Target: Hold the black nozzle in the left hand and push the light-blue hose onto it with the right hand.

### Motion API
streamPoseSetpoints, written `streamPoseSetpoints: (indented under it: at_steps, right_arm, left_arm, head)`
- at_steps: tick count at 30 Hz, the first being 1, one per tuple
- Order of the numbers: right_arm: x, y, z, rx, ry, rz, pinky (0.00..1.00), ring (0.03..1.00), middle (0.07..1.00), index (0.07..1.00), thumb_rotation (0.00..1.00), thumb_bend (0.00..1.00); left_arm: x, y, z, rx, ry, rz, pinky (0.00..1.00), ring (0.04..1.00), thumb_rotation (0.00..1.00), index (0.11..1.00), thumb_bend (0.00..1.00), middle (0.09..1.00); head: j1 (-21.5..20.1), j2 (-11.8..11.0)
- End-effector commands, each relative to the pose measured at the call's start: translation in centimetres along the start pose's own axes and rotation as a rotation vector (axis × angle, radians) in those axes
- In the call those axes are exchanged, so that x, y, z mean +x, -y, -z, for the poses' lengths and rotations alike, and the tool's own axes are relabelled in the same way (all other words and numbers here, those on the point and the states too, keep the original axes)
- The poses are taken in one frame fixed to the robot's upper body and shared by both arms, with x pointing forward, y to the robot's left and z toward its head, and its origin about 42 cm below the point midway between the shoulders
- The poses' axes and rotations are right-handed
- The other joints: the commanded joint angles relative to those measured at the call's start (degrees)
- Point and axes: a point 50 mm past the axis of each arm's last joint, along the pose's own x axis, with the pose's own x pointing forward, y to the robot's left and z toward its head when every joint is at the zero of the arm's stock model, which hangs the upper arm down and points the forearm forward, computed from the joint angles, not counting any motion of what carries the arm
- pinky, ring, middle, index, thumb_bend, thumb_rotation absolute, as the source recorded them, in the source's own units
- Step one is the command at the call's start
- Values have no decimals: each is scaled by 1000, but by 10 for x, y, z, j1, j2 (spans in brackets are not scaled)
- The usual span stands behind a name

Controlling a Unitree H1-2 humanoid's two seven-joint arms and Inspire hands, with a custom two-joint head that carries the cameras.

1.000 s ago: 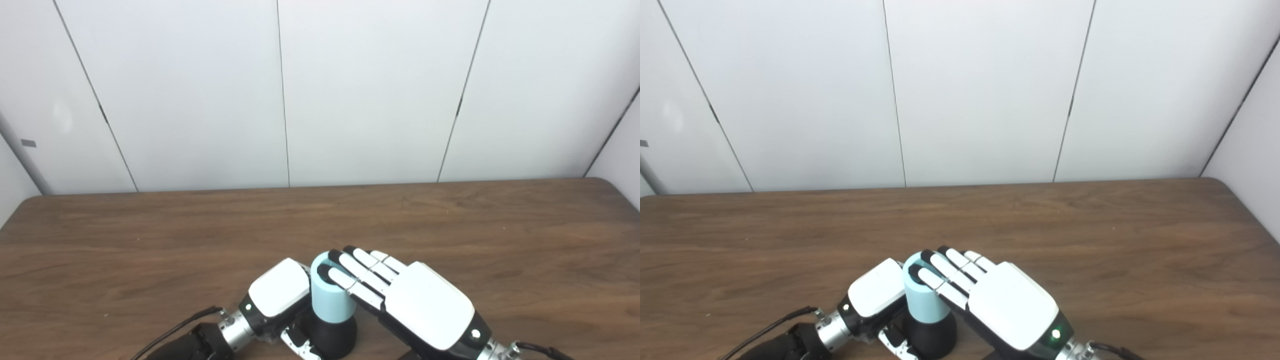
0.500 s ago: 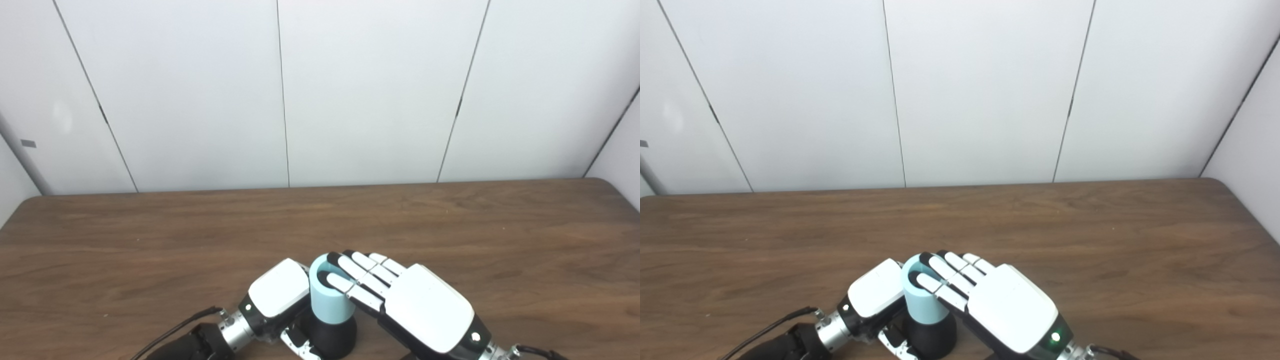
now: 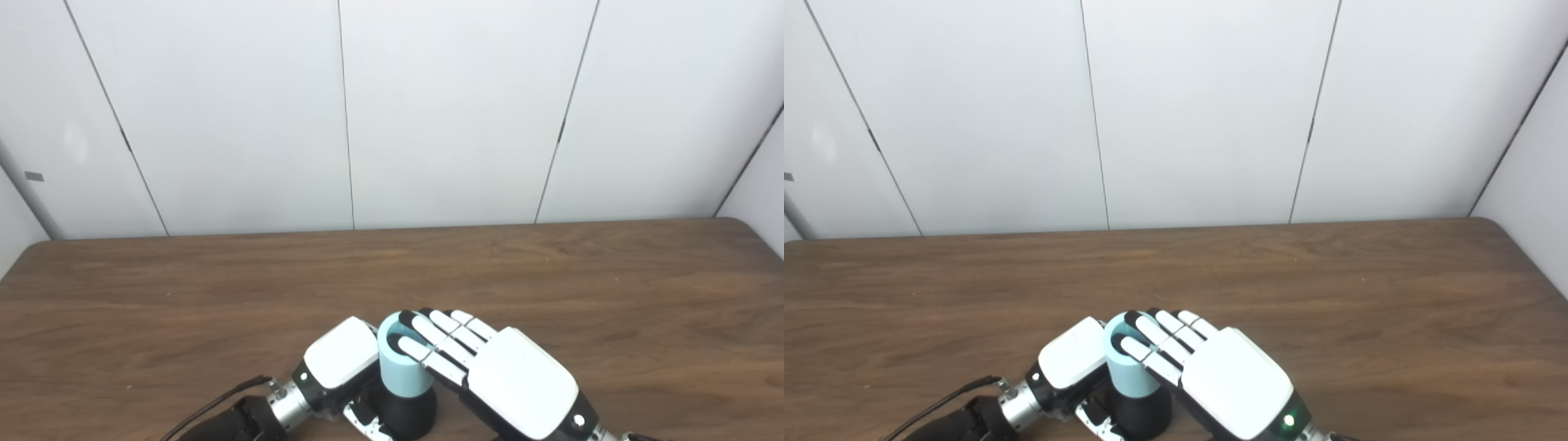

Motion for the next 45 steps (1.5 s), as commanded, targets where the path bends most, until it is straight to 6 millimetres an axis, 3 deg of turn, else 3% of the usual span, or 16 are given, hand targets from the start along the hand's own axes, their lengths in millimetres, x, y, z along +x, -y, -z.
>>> streamPoseSetpoints:
  at_steps: [1,5,9,21,45]
  right_arm:
    - [-14,-32,-3,9,12,-243,901,952,960,909,883,873]
    - [-14,-33,-3,14,10,-258,912,964,972,922,896,870]
    - [-15,-33,-4,22,7,-265,920,970,978,926,896,875]
    - [-15,-33,-4,31,10,-277,905,961,975,918,898,878]
    - [-17,-34,-6,67,24,-294,896,962,974,906,894,871]
  left_arm:
    - [-30,68,-37,-137,-29,144,290,370,0,513,520,446]
    - [-30,68,-37,-143,-34,149,239,310,0,517,517,414]
    - [-30,67,-37,-139,-32,153,270,355,0,511,520,445]
    - [-29,68,-37,-142,-31,147,256,327,0,519,518,425]
    - [-30,67,-37,-143,-31,159,315,401,0,497,522,471]
  head:
    - [0,1]
    - [-1,1]
    - [-1,1]
    - [0,2]
    - [-2,4]
